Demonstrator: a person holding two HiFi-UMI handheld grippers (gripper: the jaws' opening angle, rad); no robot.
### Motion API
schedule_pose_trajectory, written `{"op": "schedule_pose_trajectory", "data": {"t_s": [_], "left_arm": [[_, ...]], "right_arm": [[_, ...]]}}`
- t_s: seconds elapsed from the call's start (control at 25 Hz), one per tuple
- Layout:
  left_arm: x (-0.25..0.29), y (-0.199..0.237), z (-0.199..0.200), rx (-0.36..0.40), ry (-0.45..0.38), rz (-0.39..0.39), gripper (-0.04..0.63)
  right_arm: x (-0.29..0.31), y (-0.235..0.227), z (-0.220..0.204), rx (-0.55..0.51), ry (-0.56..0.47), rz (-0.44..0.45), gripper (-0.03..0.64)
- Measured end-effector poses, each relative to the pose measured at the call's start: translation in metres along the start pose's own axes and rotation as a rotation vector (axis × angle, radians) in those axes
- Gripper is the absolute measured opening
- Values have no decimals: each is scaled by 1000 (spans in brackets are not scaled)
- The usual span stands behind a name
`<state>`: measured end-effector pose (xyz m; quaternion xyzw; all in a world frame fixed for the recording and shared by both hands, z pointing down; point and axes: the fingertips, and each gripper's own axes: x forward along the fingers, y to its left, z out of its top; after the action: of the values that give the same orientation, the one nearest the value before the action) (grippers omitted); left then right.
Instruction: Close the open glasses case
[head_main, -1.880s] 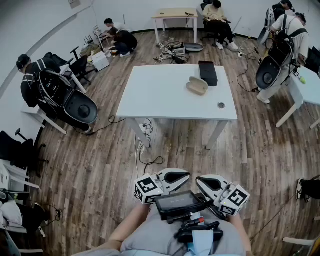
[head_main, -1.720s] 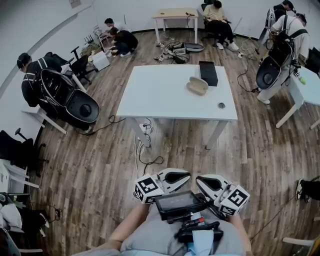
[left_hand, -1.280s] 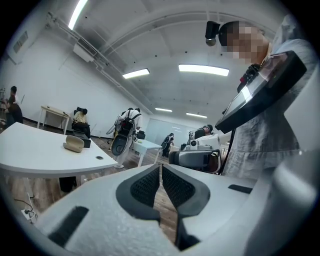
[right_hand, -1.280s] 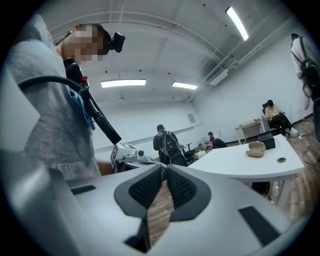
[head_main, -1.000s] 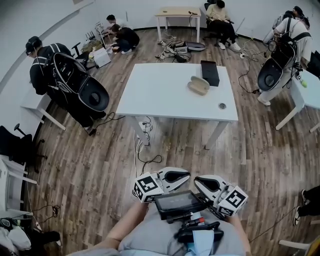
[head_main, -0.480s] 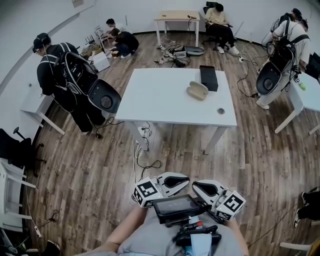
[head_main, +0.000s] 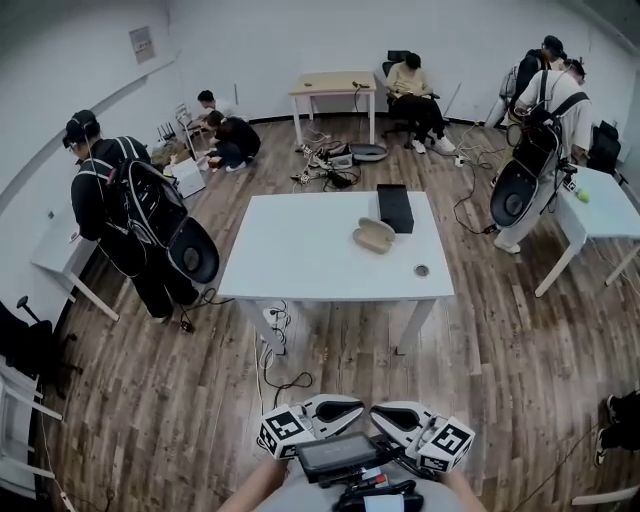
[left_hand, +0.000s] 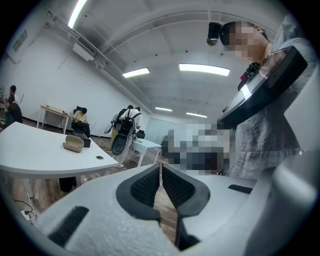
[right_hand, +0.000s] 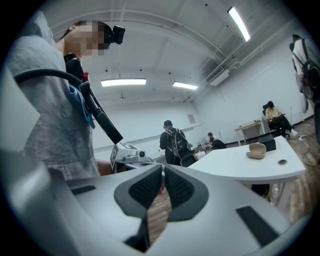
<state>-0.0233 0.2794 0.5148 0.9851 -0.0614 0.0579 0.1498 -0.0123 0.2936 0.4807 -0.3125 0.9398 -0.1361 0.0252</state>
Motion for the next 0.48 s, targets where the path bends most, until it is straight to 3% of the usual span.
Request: {"op": "schedule_pose_trajectory", "data": {"t_s": [0.48], "left_arm": [[10, -7, -6, 7, 11, -6, 26]], "right_arm": [[-16, -5, -7, -1, 2, -22, 34]]}}
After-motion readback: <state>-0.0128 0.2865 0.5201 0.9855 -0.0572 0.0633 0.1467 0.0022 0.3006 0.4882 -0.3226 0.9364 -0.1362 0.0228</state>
